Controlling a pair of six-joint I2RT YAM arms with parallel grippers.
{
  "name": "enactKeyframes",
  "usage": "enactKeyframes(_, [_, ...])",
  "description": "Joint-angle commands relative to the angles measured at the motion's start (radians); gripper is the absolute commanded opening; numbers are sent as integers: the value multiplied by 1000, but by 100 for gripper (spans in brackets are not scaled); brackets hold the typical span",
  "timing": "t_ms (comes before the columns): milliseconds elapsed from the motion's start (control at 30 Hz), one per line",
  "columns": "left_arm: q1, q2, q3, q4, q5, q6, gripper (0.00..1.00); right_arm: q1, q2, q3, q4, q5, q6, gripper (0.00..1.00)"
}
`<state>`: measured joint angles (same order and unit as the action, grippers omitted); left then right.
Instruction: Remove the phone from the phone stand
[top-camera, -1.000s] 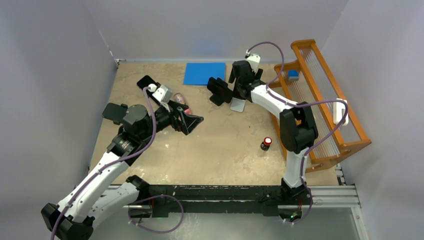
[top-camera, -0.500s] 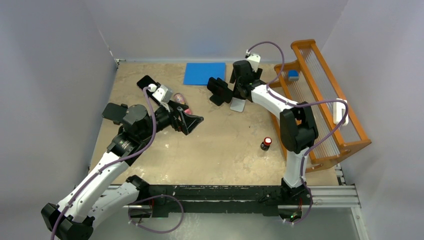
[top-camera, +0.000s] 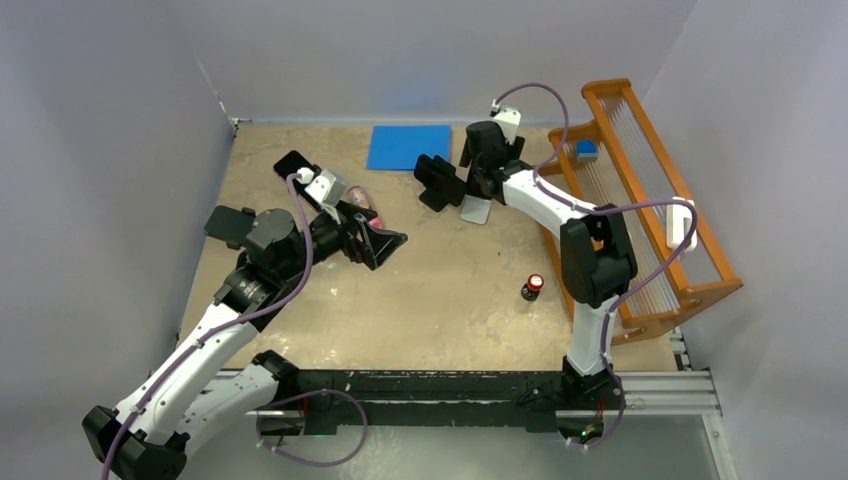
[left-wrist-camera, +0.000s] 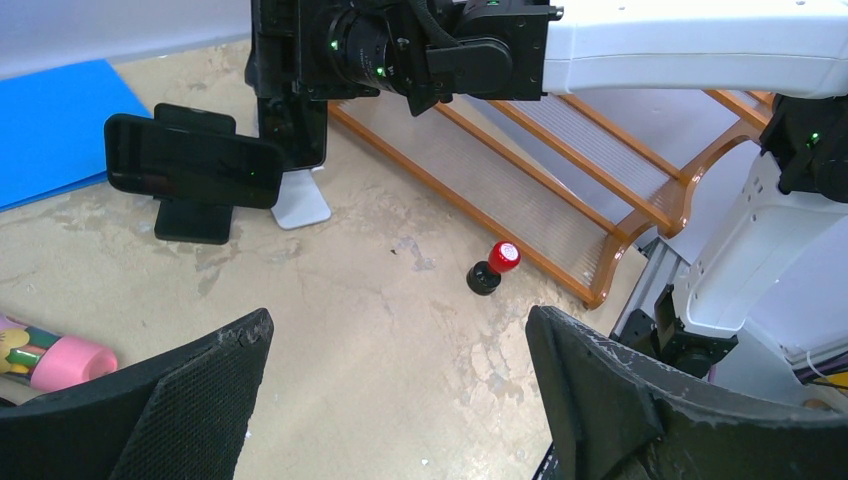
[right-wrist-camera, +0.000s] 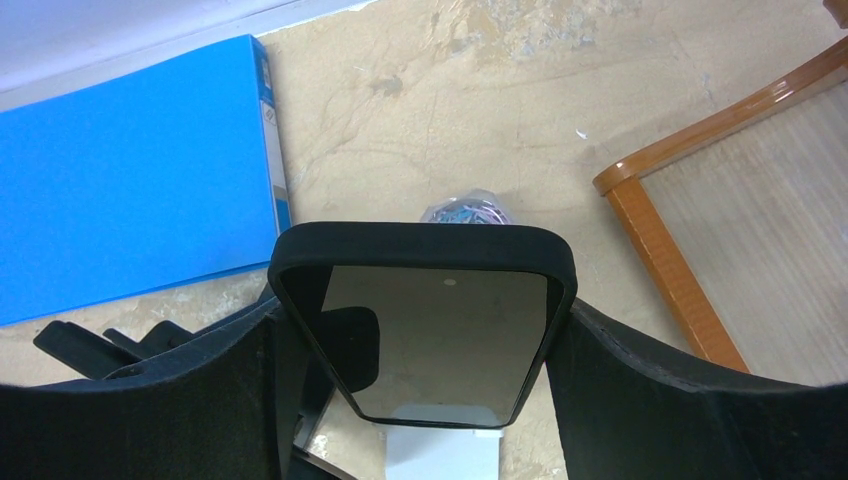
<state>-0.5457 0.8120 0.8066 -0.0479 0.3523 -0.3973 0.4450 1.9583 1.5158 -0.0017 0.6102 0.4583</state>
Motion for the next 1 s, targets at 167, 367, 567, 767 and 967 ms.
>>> enactKeyframes(167, [-6,3,10,23,5,12,96,-4,-112,-23,47,17,-26,52])
enactKeyframes(367, [-7,4,9,23,5,12,96,-4,-136,-35,52,15,-27,52])
enactKeyframes(567, [-6,6,10,23,5,12,96,-4,-173,-45,51,10,-26,52])
enactKeyframes(767, [-6,-4,8,22,-5,12,95,-2,-246,-52,70,34,-34,52])
enactKeyframes(967, [-6,-18,6,23,-20,15,95,12,-382,-77,42,-32,5,51])
